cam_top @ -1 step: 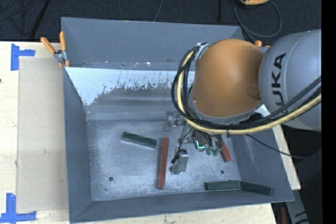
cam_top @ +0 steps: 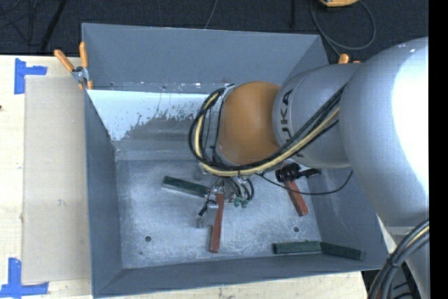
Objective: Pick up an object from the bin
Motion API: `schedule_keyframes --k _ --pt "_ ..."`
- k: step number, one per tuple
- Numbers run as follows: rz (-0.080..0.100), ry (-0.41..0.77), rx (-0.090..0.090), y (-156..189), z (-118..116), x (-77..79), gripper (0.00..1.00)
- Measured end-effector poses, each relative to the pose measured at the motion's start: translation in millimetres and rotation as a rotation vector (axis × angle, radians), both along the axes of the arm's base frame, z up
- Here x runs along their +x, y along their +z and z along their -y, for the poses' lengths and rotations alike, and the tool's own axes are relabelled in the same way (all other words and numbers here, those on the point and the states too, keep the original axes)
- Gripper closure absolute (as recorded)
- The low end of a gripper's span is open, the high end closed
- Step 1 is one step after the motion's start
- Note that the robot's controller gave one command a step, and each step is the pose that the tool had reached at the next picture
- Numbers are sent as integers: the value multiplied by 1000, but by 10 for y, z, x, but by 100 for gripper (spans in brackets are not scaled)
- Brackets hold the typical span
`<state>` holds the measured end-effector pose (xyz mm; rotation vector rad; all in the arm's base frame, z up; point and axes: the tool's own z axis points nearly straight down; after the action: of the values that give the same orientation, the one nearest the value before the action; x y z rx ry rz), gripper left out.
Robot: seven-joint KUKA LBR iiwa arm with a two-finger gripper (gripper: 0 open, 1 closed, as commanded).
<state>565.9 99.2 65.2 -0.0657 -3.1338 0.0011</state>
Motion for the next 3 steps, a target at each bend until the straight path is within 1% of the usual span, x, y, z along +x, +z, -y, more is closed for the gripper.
schedule_keyframes --k 1,2,3 --pt "10 -124 2 353 -217 20 0" --pt "8 -308 0 343 -353 143 0" --pt "2 -435 -3 31 -428 83 0"
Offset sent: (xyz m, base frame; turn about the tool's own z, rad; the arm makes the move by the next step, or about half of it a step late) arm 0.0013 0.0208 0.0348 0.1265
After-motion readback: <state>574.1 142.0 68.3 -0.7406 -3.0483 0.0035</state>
